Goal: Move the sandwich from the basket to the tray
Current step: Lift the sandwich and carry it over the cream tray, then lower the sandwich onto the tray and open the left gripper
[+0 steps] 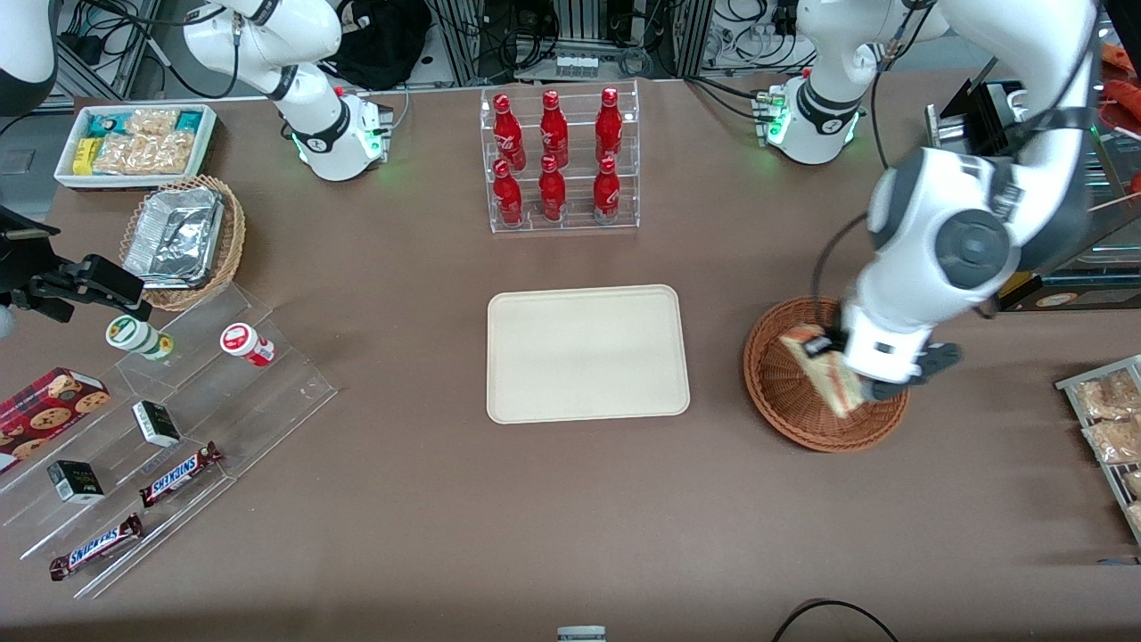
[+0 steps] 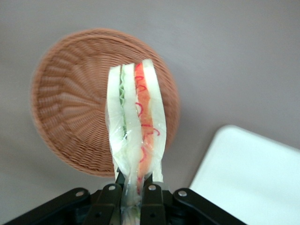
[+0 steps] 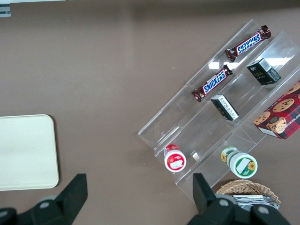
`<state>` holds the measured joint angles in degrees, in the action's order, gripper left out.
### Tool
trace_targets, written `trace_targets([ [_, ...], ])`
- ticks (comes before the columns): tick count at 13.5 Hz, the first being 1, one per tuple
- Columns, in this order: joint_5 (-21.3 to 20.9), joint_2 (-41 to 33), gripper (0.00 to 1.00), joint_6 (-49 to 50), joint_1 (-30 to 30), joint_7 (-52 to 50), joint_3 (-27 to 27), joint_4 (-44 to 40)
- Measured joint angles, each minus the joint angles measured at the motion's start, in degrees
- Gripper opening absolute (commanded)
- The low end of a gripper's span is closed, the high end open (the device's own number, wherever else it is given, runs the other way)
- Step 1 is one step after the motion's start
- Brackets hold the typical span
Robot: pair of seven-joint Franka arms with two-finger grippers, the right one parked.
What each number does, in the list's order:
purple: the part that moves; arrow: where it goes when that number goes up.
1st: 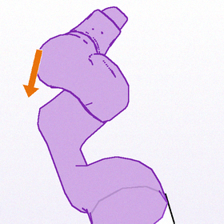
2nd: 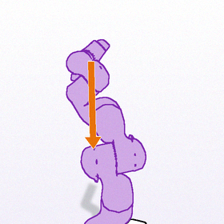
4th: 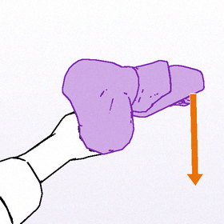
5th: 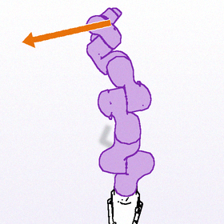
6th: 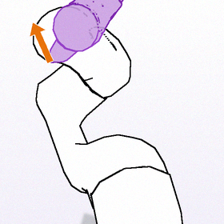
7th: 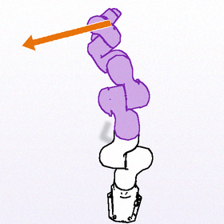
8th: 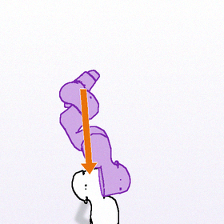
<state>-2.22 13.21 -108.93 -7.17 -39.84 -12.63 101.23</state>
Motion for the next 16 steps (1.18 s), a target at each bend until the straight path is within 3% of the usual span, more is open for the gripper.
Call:
trace_targets([
  [9, 2.11, 7.53, 0.10, -11.06, -18.19, 0.07, -1.41, 0.18],
  [16, 2.13, 16.05, 0.10, -22.05, -24.04, -0.84, -1.57, 0.33],
])
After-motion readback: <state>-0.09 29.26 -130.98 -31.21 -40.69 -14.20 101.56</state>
